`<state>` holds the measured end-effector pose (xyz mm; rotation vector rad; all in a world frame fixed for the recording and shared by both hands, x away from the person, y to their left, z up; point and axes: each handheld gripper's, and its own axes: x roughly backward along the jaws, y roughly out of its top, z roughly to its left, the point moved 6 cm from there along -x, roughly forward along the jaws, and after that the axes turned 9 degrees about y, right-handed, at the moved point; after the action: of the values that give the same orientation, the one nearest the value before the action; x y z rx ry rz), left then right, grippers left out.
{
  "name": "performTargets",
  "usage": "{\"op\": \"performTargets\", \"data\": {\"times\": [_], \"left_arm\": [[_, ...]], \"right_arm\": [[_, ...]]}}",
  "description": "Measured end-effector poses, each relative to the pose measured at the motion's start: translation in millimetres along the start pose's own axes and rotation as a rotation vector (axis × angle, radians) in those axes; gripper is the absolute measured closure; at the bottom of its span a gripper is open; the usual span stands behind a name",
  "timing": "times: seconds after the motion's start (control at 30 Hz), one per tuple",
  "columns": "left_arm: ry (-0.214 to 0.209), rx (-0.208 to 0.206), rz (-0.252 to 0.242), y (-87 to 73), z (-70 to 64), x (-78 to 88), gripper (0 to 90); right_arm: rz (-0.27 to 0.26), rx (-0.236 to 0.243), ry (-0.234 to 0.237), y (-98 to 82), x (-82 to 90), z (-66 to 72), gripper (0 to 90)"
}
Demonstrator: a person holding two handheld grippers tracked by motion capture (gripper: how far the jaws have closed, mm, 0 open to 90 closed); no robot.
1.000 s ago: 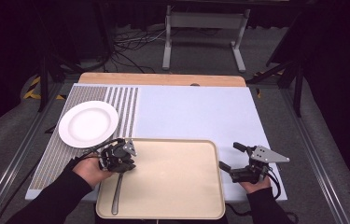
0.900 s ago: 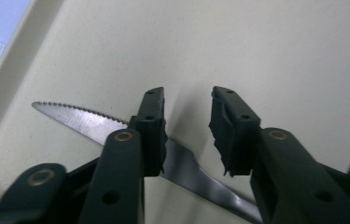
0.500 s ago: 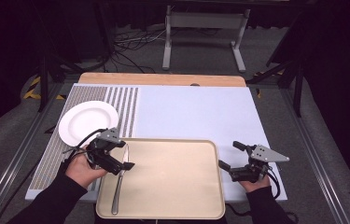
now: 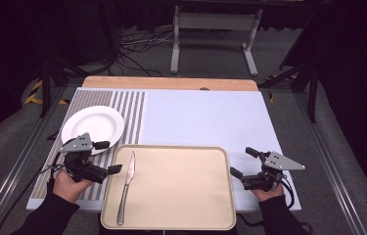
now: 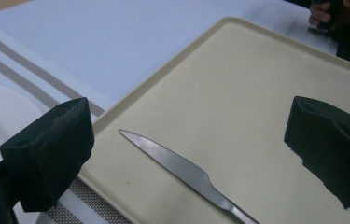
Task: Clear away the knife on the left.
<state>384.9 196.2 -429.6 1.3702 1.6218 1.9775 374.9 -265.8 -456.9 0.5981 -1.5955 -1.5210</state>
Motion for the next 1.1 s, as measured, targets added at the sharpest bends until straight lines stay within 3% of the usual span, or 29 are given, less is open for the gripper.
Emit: {"op": "performTargets", "data": {"times": [0.23, 0.43, 0.5, 0.7, 0.83, 1.1], "left_arm": [[0.036, 0.053, -0.152, -9.6, 13.0, 18.0, 0.5], [0.061, 0.087, -0.217, -15.5, 21.0, 28.2, 0.5], [0.093, 0.088, -0.253, -21.8, 27.4, 32.1, 0.5], [0.093, 0.118, -0.263, -38.8, 34.3, 33.0, 0.3], [0.092, 0.109, -0.283, -46.6, 37.9, 33.5, 0.5], [0.081, 0.120, -0.232, -62.0, 39.9, 35.9, 0.7]], "right_arm": [[-0.003, 0.001, 0.001, 0.2, 0.3, 0.4, 3.1], [-0.005, 0.002, 0.003, 0.4, 0.7, 0.1, 3.1], [-0.004, 0.005, 0.002, 0.4, 0.9, 0.0, 3.1], [-0.004, 0.005, -0.004, 0.7, 2.5, -0.5, 3.0], [-0.006, 0.010, -0.006, 1.0, 2.7, -0.6, 3.0], [-0.008, 0.007, -0.006, 0.8, 3.6, -1.0, 2.9]]}}
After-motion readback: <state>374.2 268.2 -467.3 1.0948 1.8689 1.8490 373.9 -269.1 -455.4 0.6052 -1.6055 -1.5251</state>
